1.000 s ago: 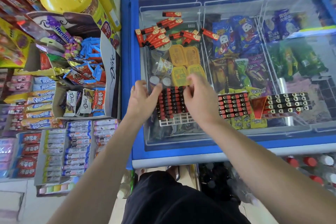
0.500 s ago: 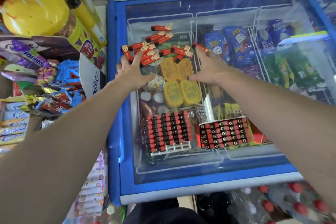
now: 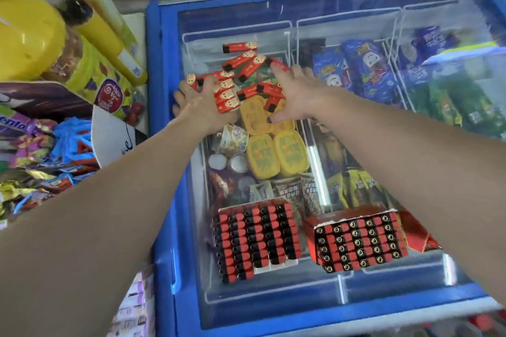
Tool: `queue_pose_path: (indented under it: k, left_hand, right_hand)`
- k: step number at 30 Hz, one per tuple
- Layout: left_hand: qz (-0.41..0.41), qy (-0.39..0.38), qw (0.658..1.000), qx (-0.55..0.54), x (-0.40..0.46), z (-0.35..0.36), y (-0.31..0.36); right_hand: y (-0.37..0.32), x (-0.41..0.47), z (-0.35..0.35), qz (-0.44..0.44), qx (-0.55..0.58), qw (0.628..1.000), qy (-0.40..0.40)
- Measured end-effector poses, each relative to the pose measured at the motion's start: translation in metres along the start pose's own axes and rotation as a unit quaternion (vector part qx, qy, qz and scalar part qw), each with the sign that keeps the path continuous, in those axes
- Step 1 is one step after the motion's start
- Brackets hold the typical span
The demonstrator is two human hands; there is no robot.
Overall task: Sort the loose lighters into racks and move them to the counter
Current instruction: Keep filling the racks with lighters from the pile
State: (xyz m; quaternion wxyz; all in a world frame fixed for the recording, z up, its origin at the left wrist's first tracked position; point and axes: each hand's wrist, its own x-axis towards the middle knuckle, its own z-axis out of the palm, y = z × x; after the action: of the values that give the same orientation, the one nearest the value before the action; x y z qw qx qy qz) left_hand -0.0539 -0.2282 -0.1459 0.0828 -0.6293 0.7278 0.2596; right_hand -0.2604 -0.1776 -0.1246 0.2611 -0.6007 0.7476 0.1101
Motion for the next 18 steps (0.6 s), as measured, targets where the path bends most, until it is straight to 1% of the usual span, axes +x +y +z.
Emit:
queue_pose_path:
  k: [2,6,10,14,16,18]
  left_hand:
    - [0.019,0.007,0.999,0.024,0.003,0.0,-0.004]
    - [0.06,0.012,0.993,0.103,0.003,0.002,-0.008]
    - [0.131,0.038,0.971,0.199,-0.005,0.008,-0.011]
    - [0.175,0.055,0.949,0.257,-0.016,0.017,-0.017]
    - [0.195,0.066,0.936,0.285,-0.021,0.023,-0.022]
    - [0.203,0.069,0.931,0.297,-0.025,0.027,-0.025]
  right_hand:
    - [-0.005,0.008,-0.001,-0.021,-0.045,0.999,-0.001]
    - [-0.009,0.016,-0.009,-0.033,-0.055,0.998,-0.006]
    - [-0.016,0.02,-0.012,-0.054,-0.071,0.996,-0.006]
    - [-0.022,0.017,-0.012,-0.051,-0.059,0.997,-0.009]
    - [-0.025,0.012,-0.011,-0.058,-0.075,0.995,-0.012]
    - [-0.026,0.006,-0.006,-0.066,-0.099,0.993,-0.004]
